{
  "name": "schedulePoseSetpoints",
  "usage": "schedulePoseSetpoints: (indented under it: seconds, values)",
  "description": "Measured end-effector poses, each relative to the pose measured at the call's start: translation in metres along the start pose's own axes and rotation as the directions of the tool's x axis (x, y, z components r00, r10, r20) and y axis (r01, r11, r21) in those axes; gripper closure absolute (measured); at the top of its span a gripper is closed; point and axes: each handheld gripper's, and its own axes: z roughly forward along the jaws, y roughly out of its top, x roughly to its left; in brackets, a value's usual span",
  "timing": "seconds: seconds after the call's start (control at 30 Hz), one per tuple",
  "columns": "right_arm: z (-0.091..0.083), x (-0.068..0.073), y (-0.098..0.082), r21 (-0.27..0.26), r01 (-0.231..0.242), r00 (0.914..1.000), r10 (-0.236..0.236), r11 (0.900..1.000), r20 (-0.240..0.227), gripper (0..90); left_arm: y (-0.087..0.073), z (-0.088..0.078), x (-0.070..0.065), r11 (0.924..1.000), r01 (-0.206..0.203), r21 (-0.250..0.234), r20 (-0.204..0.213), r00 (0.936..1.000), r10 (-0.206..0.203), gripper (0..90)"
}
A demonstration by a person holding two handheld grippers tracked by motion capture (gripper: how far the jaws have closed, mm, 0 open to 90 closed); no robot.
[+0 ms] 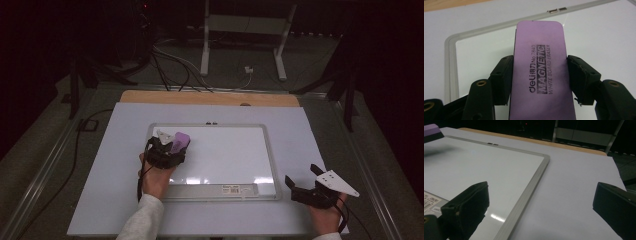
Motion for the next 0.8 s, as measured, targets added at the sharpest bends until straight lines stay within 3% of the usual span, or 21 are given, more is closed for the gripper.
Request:
schedulePoseSetpoints:
  seconds: [0.4, 0.8]
  values:
    - [0.001, 0.001, 0.000, 0.001, 0.003, 1.0000, -0.003, 1.000, -0.002, 0.9, -0.026, -0.016, 0.009, 0.9997, 0.019, 0.018, 0.000, 0.9998, -0.019, 41.9]
    - [0.001, 0.002, 0.000, 0.001, 0.001, 1.0000, -0.001, 1.000, -0.002, 0.9, -0.051, -0.031, 0.008, 0.9989, 0.012, 0.045, 0.002, 0.9999, -0.012, 41.9]
